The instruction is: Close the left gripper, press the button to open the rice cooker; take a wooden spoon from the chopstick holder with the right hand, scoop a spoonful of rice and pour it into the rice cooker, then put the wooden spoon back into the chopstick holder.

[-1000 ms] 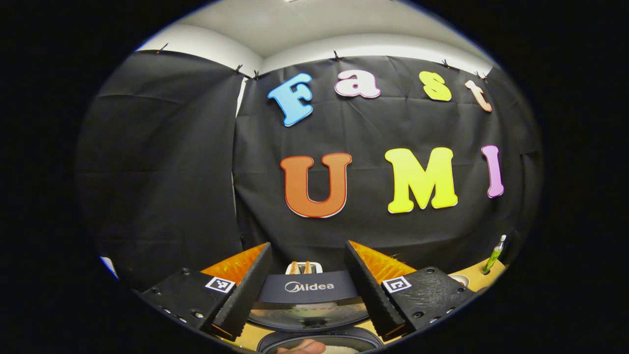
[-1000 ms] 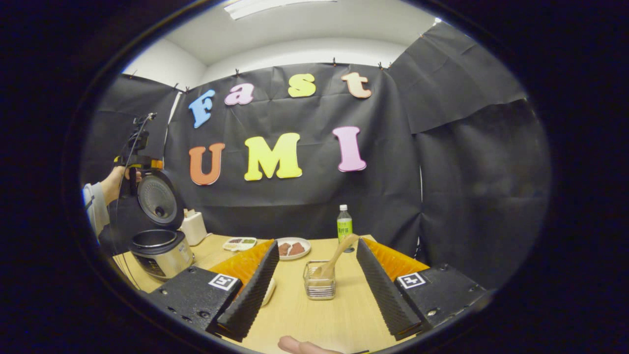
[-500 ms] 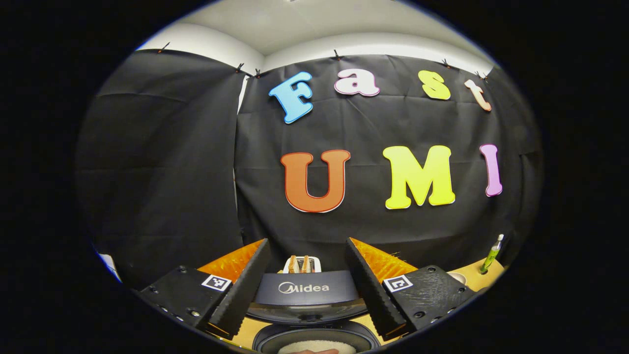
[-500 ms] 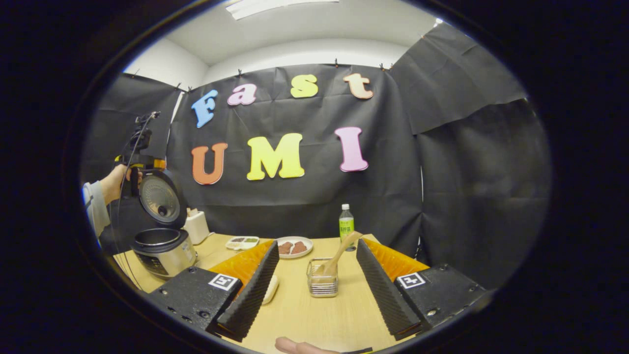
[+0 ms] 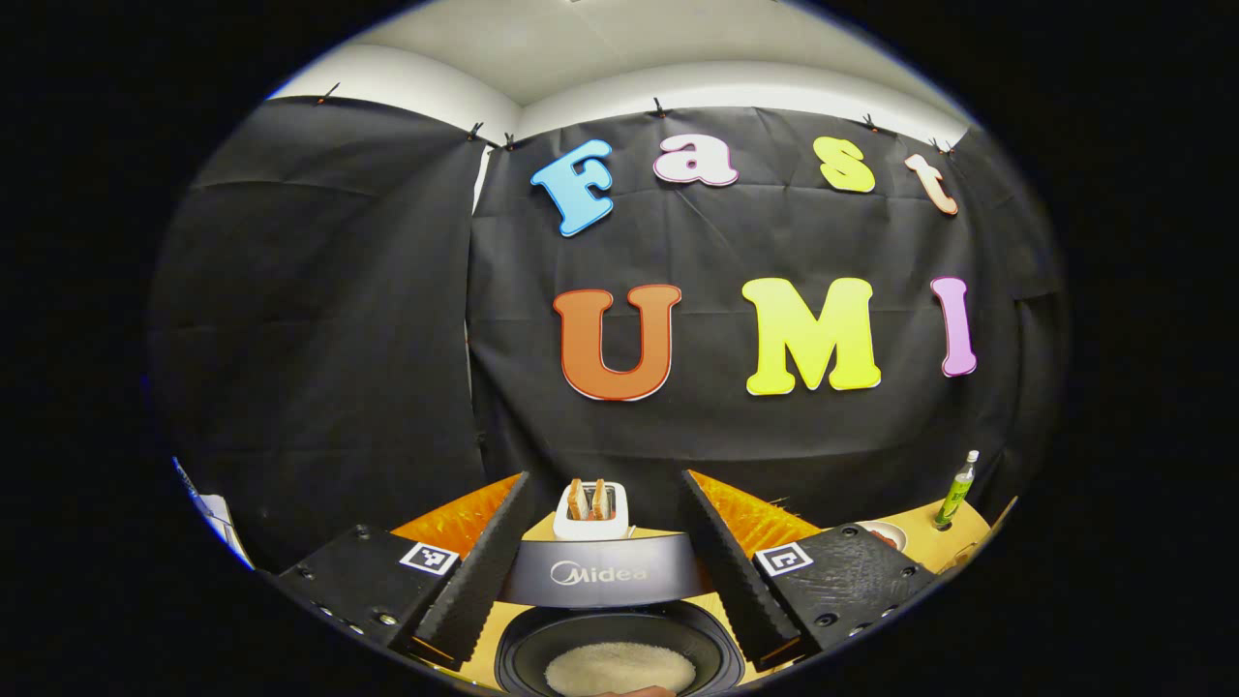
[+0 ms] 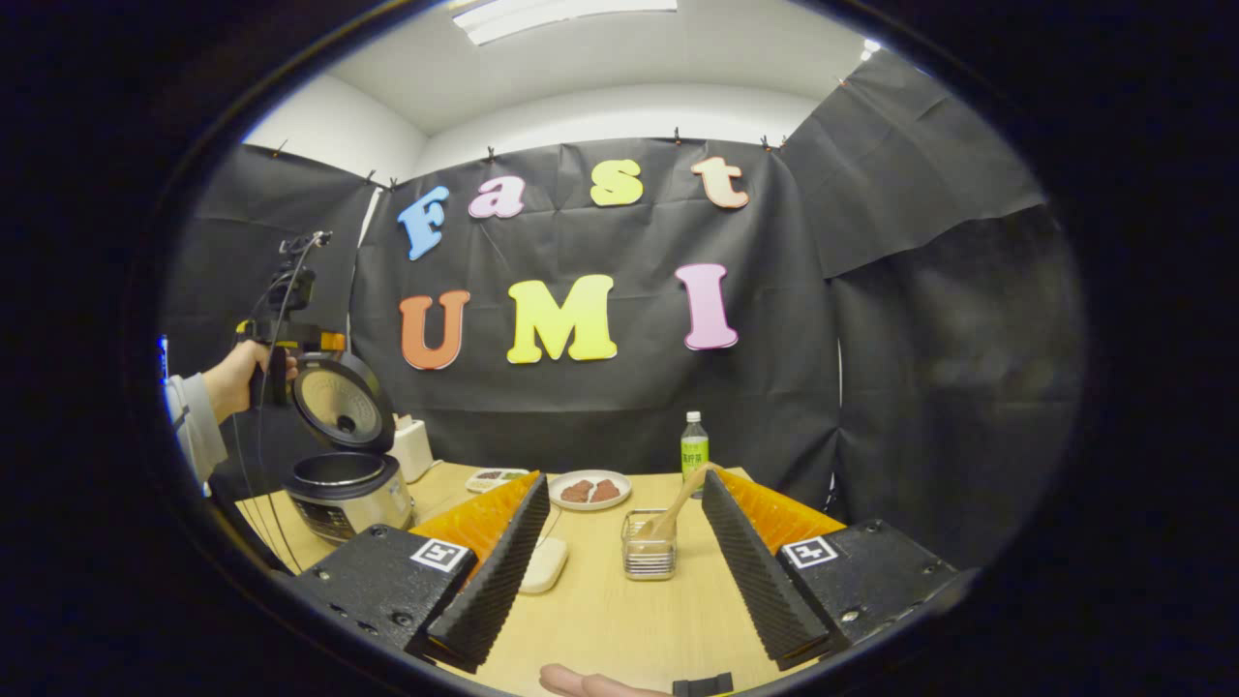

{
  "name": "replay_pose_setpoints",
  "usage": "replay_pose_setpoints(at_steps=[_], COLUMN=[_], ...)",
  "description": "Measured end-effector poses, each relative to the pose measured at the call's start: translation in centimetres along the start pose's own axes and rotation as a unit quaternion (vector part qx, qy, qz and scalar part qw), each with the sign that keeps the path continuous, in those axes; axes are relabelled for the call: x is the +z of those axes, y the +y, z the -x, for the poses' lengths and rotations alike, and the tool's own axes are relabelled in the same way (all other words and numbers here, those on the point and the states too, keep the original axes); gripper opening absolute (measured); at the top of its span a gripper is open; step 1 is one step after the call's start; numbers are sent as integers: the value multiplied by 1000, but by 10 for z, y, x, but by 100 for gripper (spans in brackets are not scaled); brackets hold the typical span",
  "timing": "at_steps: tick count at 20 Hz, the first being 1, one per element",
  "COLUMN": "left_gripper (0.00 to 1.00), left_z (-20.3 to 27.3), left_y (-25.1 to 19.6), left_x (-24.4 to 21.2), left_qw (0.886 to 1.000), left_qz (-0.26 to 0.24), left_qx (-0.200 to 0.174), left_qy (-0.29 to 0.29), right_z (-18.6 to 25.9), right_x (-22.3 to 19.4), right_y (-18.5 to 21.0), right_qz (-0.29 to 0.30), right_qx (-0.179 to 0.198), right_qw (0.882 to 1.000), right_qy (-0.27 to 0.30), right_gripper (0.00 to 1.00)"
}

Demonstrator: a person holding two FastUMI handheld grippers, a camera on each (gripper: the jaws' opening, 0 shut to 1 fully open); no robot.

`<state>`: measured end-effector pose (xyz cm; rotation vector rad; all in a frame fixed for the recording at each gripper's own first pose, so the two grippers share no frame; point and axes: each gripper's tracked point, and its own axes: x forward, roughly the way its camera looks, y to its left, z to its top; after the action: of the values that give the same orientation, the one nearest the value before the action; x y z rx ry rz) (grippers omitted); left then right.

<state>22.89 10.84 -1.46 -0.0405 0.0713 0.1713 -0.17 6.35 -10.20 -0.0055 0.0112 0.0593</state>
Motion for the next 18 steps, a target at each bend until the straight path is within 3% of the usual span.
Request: replay_pose_setpoints(at_steps=[4, 5, 8, 9, 10, 11, 12, 18], left_gripper=[96, 100, 96, 100, 96, 100, 96, 94], left_z=[17, 19, 26, 30, 34, 38, 41, 73], left_y=[-5, -6, -13, -16, -18, -19, -21, -21], left_x=[-12, -18, -49, -54, -58, -62, -69, -120], left_qw=[1000, 1000, 997, 997, 997, 996, 996, 991], left_qz=[-2, 1, 10, 9, 8, 8, 10, 20], left_qx=[-15, -21, -35, -42, -47, -50, -54, -54], left_qy=[16, 22, 67, 70, 67, 68, 74, 119], right_z=[14, 17, 29, 33, 36, 38, 41, 47], right_x=[10, 12, 19, 22, 24, 25, 26, 24], right_y=[-2, -3, -1, -1, -2, -1, 0, 25], right_qz=[10, 14, 25, 28, 31, 33, 35, 47], right_qx=[-4, -7, -7, -8, -10, -11, -11, 11], right_qw=[1000, 1000, 999, 999, 999, 999, 999, 998], right_qy=[-14, -15, -22, -26, -29, -31, -33, -29], right_gripper=[100, 100, 100, 100, 100, 100, 100, 100])
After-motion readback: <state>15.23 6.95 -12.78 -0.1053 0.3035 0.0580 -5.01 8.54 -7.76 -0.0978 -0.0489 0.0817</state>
